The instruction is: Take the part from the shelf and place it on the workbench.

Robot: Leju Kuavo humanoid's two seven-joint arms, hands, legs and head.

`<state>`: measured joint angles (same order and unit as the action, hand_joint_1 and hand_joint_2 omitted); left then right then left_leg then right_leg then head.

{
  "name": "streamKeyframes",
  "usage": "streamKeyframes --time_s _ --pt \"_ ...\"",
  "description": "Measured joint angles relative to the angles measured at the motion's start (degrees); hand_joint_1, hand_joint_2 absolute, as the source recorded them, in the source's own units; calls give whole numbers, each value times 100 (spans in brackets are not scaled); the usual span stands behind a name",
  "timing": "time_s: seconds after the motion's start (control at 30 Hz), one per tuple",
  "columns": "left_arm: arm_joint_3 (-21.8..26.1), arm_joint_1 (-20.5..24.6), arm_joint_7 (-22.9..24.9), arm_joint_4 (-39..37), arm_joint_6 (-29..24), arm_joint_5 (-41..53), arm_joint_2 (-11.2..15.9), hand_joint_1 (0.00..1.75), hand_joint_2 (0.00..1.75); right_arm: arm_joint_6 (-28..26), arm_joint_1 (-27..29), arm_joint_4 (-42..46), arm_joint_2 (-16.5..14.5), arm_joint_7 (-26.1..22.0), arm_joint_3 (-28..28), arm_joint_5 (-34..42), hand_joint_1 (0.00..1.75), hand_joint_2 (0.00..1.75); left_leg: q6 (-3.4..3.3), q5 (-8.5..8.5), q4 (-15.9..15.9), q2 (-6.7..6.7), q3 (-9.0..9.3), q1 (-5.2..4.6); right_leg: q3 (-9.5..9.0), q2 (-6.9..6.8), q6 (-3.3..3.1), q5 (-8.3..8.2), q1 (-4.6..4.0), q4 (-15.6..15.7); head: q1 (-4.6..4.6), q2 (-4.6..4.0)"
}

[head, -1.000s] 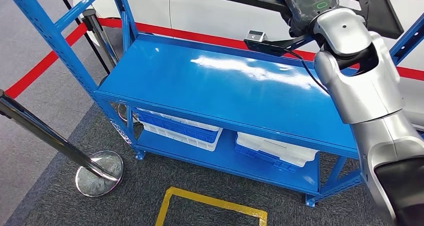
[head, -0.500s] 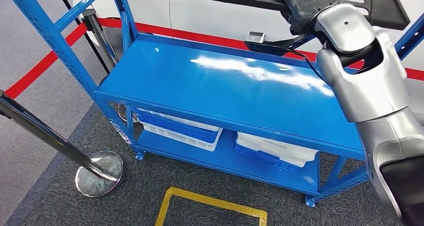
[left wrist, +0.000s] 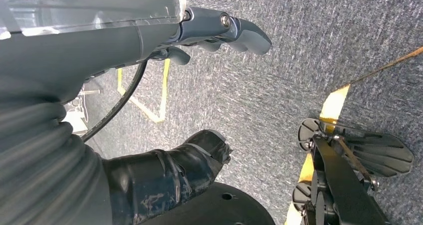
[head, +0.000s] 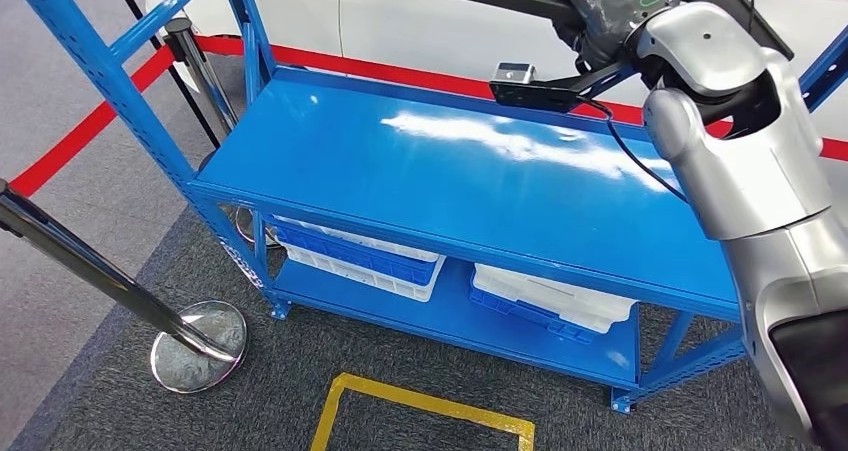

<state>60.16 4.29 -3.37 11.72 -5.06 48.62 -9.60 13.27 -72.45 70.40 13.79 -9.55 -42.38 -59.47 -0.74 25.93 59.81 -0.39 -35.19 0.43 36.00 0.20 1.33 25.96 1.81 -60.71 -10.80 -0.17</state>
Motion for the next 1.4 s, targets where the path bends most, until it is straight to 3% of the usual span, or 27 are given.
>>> streamKeyframes --time_s 0.4,0.53,0.63,0.7,0.77,0.83,0.87,0.93,1.0,1.13,1.2,1.3,1.33,1.37,1.4 --pt "9 3 0 4 -1 82 3 0 175 -11 -125 -50 19 100 -202 -4 175 175 -17 11 30 -3 -16 -23 2 -2 12 -8 24 8 0 0" --pt "17 4 -8 7 0 132 4 0 175 -6 -232 -86 22 100 -319 0 175 175 -54 27 71 -3 -39 -31 -1 -1 44 -23 37 23 0 0" --pt "20 7 -24 7 2 144 4 0 175 -2 -285 -96 37 102 -379 0 175 175 -125 -29 -36 13 10 4 -4 1 92 2 38 18 1 0" --pt "21 9 -28 7 4 150 3 0 175 0 -319 -98 58 102 -414 0 175 175 -171 -78 -132 35 60 35 161 -2 99 231 33 -339 2 0" --pt "22 15 -34 7 11 162 2 0 175 3 -337 -105 75 101 -459 0 175 175 -190 -83 -144 44 67 28 520 -4 107 551 21 -1065 2 0" --pt "23 20 -40 7 16 175 2 0 175 4 -329 -124 99 101 -514 0 175 175 -188 -70 -131 38 69 26 737 -6 115 586 21 -1455 2 0" --pt "23 20 -42 7 16 180 2 0 175 2 -327 -132 110 102 -540 0 175 175 -178 -56 -116 32 73 28 684 -10 111 436 23 -1310 2 0" --pt "23 12 -44 7 16 190 0 0 175 -2 -335 -141 120 102 -575 0 175 175 -138 -8 -67 22 76 29 363 -20 85 57 22 -609 2 0" --pt "26 13 -44 7 18 195 -2 0 175 -4 -351 -142 122 102 -596 0 175 175 -79 27 -3 16 48 11 141 -18 36 -99 -7 -111 2 0" --pt "33 18 -44 9 28 196 -2 0 175 1 -350 -163 130 104 -660 -2 175 175 25 37 31 11 0 19 146 -15 -88 -128 -38 -22 2 0" --pt "38 19 -40 9 38 195 -1 0 175 4 -355 -177 136 104 -680 -2 175 175 70 277 309 15 -103 27 146 -24 -157 -166 -16 18 1 0" --pt "42 20 -33 9 54 192 1 0 175 11 -356 -197 135 100 -701 -2 175 175 123 806 1289 19 -463 38 172 -26 -206 -198 -30 26 2 0" --pt "43 20 -30 9 58 192 1 0 175 15 -355 -207 135 98 -711 -2 175 175 128 851 1469 19 -514 39 185 -27 -213 -208 -40 23 2 0" --pt "43 20 -27 9 60 191 0 0 175 19 -355 -215 135 96 -722 -2 175 175 123 787 1429 19 -461 38 196 -27 -216 -218 -48 20 2 0" --pt "43 21 -24 9 62 191 1 0 175 25 -356 -221 135 95 -732 -2 175 175 109 635 1168 19 -295 37 204 -28 -213 -230 -52 16 2 0"
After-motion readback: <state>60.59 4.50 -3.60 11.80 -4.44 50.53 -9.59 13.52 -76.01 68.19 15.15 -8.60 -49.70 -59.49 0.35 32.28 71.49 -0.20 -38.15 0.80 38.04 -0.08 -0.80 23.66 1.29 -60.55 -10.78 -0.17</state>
